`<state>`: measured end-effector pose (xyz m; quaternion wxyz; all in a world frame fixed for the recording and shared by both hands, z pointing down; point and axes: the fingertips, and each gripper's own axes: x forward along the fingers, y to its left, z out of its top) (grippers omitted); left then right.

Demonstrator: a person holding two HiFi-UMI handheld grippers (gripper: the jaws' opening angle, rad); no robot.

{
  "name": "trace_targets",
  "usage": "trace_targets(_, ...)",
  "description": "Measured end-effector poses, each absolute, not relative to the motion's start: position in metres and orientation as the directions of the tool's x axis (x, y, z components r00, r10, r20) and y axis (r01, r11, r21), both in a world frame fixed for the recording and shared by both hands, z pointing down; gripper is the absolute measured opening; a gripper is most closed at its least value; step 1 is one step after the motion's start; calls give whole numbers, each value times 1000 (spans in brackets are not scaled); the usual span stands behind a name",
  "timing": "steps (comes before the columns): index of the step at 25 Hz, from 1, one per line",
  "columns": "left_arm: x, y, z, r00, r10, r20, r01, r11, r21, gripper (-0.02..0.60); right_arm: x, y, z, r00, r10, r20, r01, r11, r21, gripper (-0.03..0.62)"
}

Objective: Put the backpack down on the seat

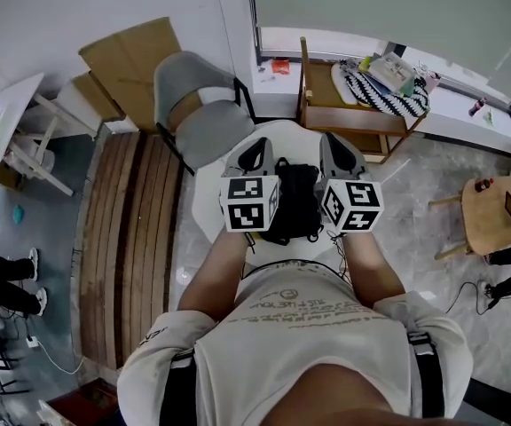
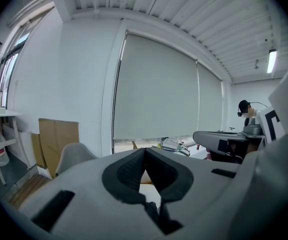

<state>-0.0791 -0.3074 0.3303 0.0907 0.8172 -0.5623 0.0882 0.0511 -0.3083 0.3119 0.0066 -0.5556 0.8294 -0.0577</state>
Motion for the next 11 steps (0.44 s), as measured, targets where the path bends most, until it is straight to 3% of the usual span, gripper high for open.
trace_targets(11,-72,-305,335,368,-894,256,-930,-361,75,20,51,-306,316,-404,-913,54,-911,396,-114,26)
